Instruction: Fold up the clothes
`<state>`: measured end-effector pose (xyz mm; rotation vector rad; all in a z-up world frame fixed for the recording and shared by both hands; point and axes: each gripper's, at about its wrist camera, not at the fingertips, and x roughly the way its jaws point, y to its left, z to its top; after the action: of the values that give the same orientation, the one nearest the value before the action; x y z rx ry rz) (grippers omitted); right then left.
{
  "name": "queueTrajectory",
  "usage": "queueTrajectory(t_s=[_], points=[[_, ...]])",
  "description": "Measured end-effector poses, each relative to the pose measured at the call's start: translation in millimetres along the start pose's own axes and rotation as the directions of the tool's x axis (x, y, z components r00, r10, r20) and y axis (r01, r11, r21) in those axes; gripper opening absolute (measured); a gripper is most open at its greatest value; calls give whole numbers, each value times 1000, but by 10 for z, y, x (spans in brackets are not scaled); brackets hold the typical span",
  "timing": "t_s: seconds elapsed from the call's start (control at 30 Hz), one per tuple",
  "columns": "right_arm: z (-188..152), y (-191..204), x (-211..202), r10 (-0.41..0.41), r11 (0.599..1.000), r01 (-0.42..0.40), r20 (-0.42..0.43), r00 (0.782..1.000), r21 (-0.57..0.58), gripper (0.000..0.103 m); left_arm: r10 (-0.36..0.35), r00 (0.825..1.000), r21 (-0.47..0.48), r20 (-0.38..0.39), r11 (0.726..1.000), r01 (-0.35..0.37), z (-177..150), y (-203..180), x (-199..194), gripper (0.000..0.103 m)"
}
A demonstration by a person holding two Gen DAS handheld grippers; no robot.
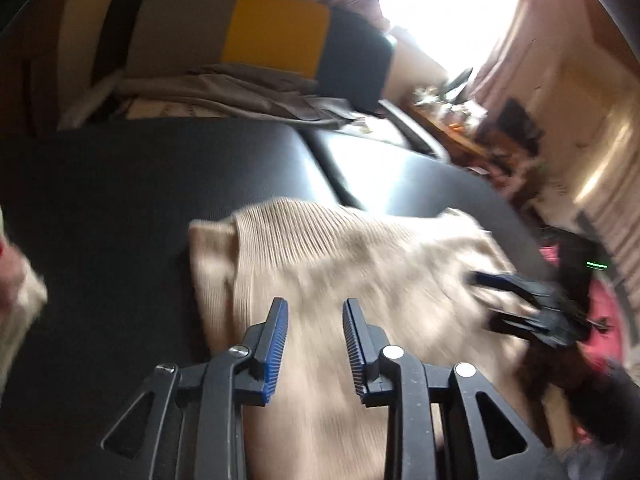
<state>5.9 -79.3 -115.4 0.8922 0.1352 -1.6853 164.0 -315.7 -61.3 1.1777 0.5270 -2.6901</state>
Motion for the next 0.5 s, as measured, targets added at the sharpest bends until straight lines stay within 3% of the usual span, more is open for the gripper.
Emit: queueTrajectory(t_s=[0.1, 0.23, 0.33, 0.5], points=[[131, 16, -106, -140, 988, 142, 28, 990, -56, 103, 140, 990, 77, -23, 987, -138, 95, -61, 290, 32], [159, -264, -46, -301, 954, 300, -39, 953, -17, 103, 249, 967, 124, -44, 962, -242, -88, -210, 565, 36], [18, -512, -33, -352, 935, 355, -78, 933, 24, 103, 266, 964, 108, 12, 958, -266, -224, -213, 539, 40], [-127, -591, -86, -328, 945, 328, -22, 944, -14, 103, 242, 969, 65, 58, 967, -246, -286, -93, 549, 43]])
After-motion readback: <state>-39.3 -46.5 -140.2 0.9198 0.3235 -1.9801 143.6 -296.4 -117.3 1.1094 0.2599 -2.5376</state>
